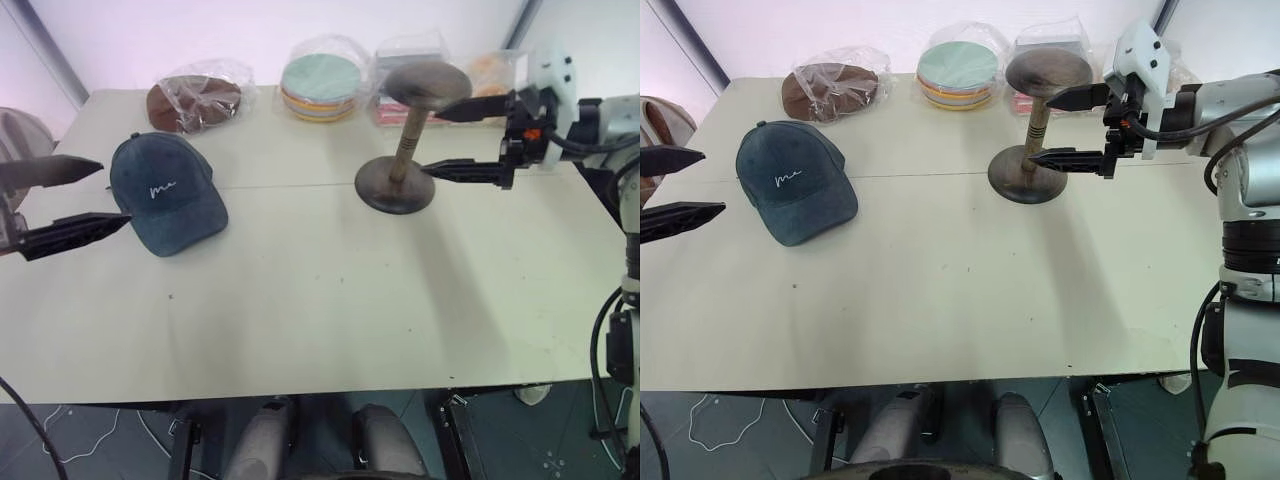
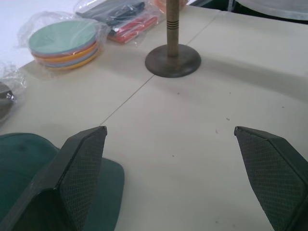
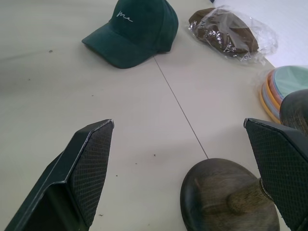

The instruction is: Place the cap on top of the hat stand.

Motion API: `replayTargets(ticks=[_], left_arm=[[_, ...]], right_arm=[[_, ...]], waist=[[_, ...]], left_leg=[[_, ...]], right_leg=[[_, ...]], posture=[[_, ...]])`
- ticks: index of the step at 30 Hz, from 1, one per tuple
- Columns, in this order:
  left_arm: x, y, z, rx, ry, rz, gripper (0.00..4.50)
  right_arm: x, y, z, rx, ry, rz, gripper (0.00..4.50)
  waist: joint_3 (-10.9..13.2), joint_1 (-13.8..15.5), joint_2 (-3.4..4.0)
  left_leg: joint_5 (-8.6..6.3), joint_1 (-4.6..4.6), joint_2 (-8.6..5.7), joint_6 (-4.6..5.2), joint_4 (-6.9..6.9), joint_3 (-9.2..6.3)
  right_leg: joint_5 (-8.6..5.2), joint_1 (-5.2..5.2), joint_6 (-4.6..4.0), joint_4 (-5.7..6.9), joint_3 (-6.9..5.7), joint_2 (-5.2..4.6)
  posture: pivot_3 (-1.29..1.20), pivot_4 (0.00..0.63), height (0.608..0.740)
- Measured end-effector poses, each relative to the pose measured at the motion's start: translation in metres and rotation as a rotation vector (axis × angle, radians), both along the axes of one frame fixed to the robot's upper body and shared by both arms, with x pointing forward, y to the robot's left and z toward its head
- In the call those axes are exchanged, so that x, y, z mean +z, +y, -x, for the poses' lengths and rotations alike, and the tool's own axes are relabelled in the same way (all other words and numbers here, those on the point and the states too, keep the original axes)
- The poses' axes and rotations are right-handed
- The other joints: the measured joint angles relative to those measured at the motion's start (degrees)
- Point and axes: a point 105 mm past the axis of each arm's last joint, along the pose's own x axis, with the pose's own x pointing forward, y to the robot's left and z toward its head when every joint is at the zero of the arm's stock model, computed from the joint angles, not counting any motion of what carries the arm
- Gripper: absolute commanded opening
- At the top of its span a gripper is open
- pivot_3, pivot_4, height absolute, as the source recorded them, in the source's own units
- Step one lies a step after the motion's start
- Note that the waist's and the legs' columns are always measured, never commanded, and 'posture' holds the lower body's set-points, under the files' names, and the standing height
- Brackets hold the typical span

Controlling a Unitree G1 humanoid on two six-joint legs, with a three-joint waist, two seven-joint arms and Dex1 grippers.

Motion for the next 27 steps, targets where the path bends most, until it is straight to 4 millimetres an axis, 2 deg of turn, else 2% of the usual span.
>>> replayTargets(ticks=[27], left_arm=[[0.0002,-0.0100,0.0005,-0.015,0.014,0.008,4.50]], right_arm=[[0.0025,-0.0023,-0.0014,-0.005,0.003,0.000,4.43]], waist=[[0.0,0.0,0.01]], left_leg=[[0.00,0.00,0.00,0.00,0.00,0.00]], right_leg=[[0.00,0.00,0.00,0.00,0.00,0.00]], posture=[[0.00,0.150,0.740]])
